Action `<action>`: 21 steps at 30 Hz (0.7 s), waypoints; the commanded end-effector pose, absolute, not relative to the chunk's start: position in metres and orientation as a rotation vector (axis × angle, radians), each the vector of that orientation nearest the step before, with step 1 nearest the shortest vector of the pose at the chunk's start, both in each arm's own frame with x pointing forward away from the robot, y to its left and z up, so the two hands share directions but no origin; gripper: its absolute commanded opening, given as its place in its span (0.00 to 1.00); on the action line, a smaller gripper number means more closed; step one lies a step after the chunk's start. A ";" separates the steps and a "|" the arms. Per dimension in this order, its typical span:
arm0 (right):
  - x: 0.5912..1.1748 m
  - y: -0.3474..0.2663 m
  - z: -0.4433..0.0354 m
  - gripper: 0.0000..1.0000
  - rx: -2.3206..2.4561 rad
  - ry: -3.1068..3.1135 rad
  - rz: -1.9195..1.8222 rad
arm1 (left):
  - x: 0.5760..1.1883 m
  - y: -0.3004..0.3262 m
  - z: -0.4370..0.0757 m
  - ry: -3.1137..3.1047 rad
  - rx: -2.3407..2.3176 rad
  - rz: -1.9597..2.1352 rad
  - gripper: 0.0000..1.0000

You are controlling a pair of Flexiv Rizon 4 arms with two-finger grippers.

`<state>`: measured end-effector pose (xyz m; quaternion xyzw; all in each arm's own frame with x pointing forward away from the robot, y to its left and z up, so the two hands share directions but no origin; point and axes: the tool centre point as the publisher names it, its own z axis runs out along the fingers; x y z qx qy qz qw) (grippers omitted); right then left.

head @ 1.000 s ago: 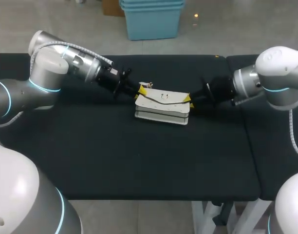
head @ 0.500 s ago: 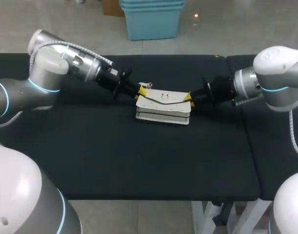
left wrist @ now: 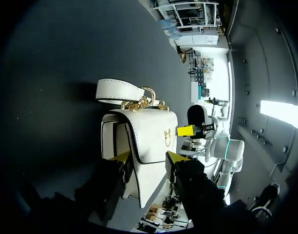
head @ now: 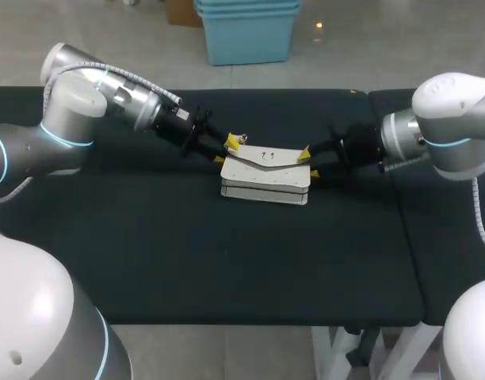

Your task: Pick up the bag, open it, inspect its contents, close it, and place it on the opposite side

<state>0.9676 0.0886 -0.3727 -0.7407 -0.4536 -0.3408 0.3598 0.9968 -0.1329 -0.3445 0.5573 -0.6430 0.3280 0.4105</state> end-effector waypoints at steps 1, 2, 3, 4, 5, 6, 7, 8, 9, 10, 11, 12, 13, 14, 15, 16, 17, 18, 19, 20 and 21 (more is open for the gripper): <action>0.957 0.082 -0.367 0.92 -1.922 -1.179 -0.878 | 0.986 -0.117 -0.331 -1.613 1.402 0.851 1.00; 0.955 0.080 -0.366 0.84 -1.923 -1.180 -0.878 | 0.984 -0.114 -0.328 -1.621 1.409 0.860 1.00; 0.953 0.079 -0.366 0.73 -1.923 -1.181 -0.878 | 0.982 -0.112 -0.325 -1.625 1.413 0.862 1.00; 0.952 0.078 -0.365 0.58 -1.923 -1.182 -0.880 | 0.980 -0.111 -0.323 -1.627 1.411 0.862 1.00; 0.950 0.077 -0.364 0.50 -1.923 -1.183 -0.881 | 0.979 -0.109 -0.322 -1.635 1.421 0.868 1.00; 0.950 0.077 -0.364 0.48 -1.924 -1.185 -0.882 | 0.978 -0.107 -0.320 -1.639 1.431 0.869 1.00; 0.949 0.077 -0.363 0.46 -1.923 -1.187 -0.884 | 0.977 -0.106 -0.320 -1.640 1.434 0.867 1.00; 0.947 0.077 -0.362 0.44 -1.921 -1.193 -0.885 | 0.976 -0.104 -0.319 -1.640 1.451 0.867 1.00; 0.946 0.078 -0.362 0.41 -1.918 -1.197 -0.886 | 0.976 -0.102 -0.318 -1.642 1.460 0.866 1.00; 0.945 0.079 -0.361 0.37 -1.915 -1.202 -0.886 | 0.975 -0.100 -0.318 -1.640 1.476 0.862 1.00; 0.944 0.080 -0.361 0.30 -1.909 -1.208 -0.884 | 0.975 -0.098 -0.318 -1.641 1.487 0.861 1.00; 0.943 0.081 -0.361 0.26 -1.907 -1.215 -0.880 | 0.975 -0.096 -0.317 -1.646 1.501 0.853 1.00; 0.942 0.082 -0.361 0.24 -1.905 -1.221 -0.878 | 0.975 -0.094 -0.316 -1.648 1.514 0.845 1.00; 0.941 0.082 -0.362 0.22 -1.902 -1.227 -0.874 | 0.976 -0.091 -0.315 -1.653 1.520 0.830 1.00; 0.939 0.083 -0.363 0.21 -1.900 -1.232 -0.868 | 0.976 -0.087 -0.314 -1.652 1.545 0.820 1.00; 0.939 0.083 -0.363 0.21 -1.900 -1.235 -0.863 | 0.977 -0.086 -0.314 -1.652 1.554 0.818 1.00; 0.938 0.083 -0.364 0.21 -1.897 -1.238 -0.859 | 0.977 -0.083 -0.314 -1.652 1.556 0.807 1.00; 0.938 0.084 -0.366 0.22 -1.892 -1.242 -0.853 | 0.978 -0.080 -0.314 -1.646 1.572 0.800 1.00; 0.938 0.084 -0.367 0.22 -1.891 -1.244 -0.848 | 0.978 -0.079 -0.313 -1.645 1.579 0.796 1.00; 0.938 0.085 -0.368 0.22 -1.891 -1.245 -0.845 | 0.979 -0.077 -0.314 -1.644 1.587 0.786 1.00; 0.937 0.086 -0.370 0.21 -1.886 -1.246 -0.838 | 0.980 -0.074 -0.314 -1.636 1.597 0.782 1.00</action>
